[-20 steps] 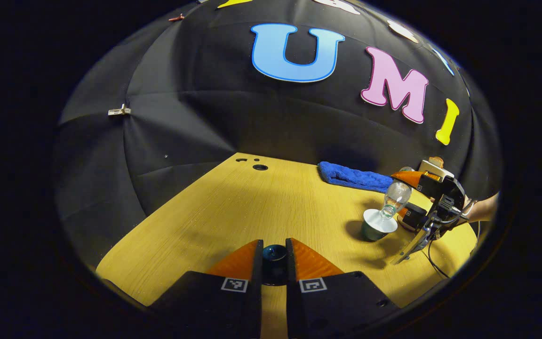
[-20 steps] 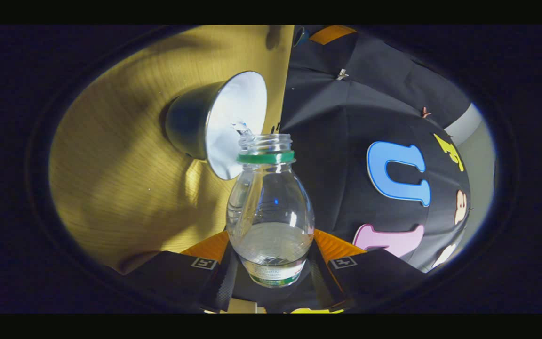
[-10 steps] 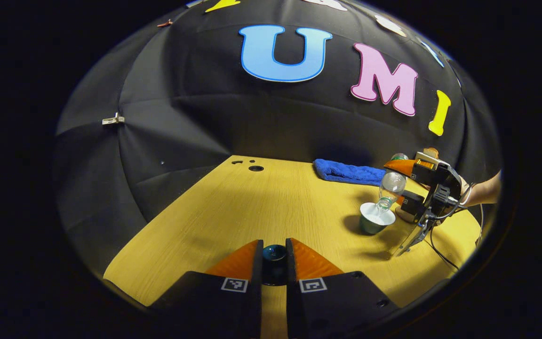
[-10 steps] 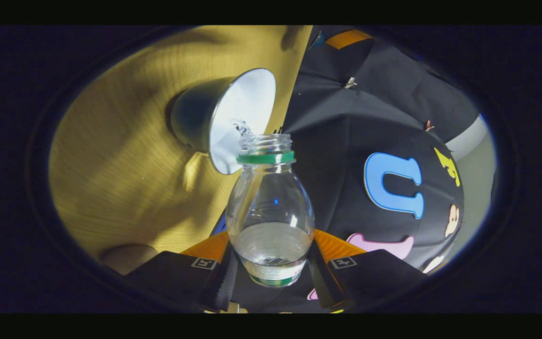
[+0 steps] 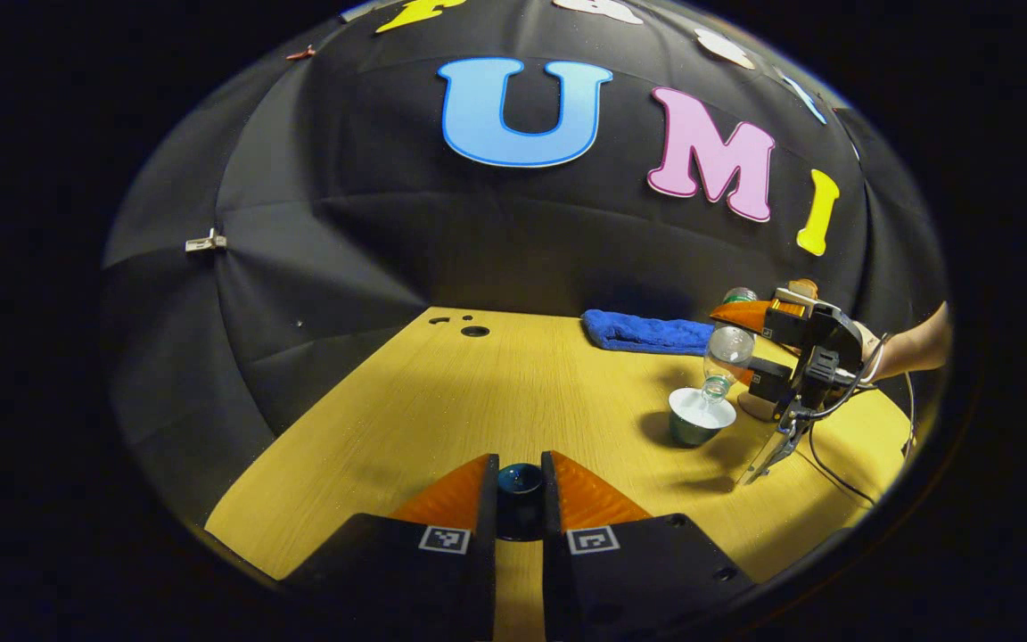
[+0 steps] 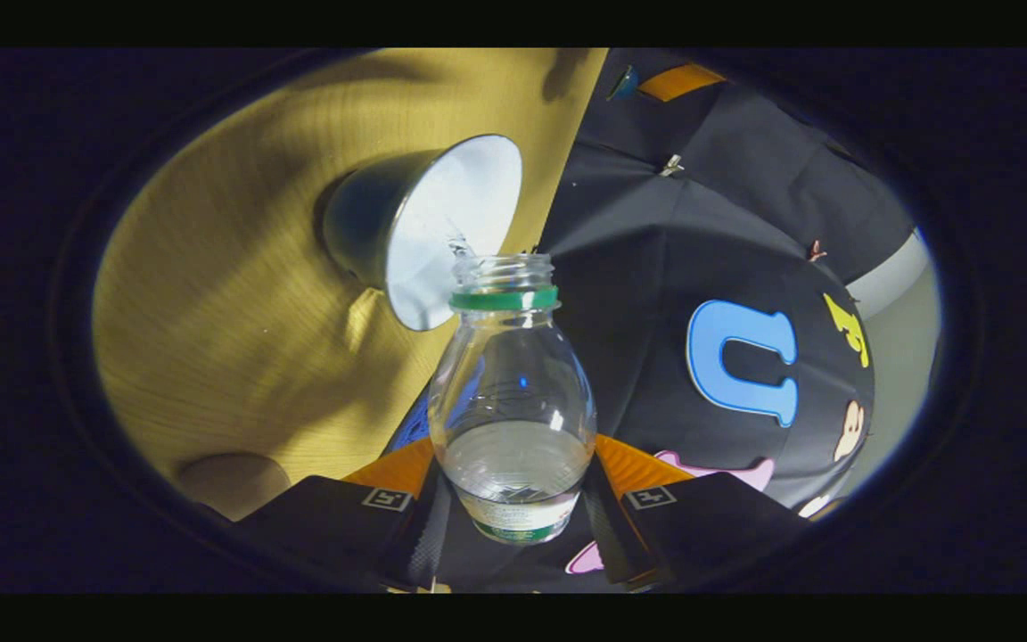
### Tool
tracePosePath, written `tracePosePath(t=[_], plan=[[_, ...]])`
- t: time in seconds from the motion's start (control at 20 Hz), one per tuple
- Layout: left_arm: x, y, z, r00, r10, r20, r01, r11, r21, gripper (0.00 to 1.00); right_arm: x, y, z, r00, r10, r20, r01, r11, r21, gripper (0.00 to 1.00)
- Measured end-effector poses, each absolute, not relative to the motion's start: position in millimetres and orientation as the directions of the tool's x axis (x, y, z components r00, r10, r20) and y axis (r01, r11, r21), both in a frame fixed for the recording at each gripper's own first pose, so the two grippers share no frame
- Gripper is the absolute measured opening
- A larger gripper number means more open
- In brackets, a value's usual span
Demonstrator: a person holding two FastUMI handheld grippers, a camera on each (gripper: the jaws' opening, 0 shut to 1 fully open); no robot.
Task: Open the teacup lid with one hand, grasp the water bottle and pour water into the teacup with the other hand; after pouring, place the water bottle on the coaster and then close the teacup lid.
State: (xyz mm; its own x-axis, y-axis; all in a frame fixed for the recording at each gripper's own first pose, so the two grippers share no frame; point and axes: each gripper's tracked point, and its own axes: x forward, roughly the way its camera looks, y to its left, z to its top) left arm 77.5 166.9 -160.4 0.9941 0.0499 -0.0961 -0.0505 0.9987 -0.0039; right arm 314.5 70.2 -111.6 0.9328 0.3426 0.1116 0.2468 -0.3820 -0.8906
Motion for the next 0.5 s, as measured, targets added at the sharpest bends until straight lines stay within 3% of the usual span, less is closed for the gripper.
tracePosePath(t=[0.05,0.25,0.5], plan=[[77.6,165.4,-160.4,0.995,0.044,-0.093,-0.044,0.999,-0.001,0.22,315.1,68.7,-111.7,0.933,0.342,0.108,0.245,-0.389,-0.888,0.71],[79.2,161.3,-161.4,0.995,0.031,-0.093,-0.033,0.999,-0.019,0.29,315.7,71.5,-109.1,0.932,0.346,0.106,0.249,-0.4,-0.882,0.71],[78.1,162.3,-163.2,0.995,0.025,-0.092,-0.027,0.999,-0.028,0.25,312.8,75.4,-111.4,0.925,0.369,0.095,0.254,-0.413,-0.875,0.71]])
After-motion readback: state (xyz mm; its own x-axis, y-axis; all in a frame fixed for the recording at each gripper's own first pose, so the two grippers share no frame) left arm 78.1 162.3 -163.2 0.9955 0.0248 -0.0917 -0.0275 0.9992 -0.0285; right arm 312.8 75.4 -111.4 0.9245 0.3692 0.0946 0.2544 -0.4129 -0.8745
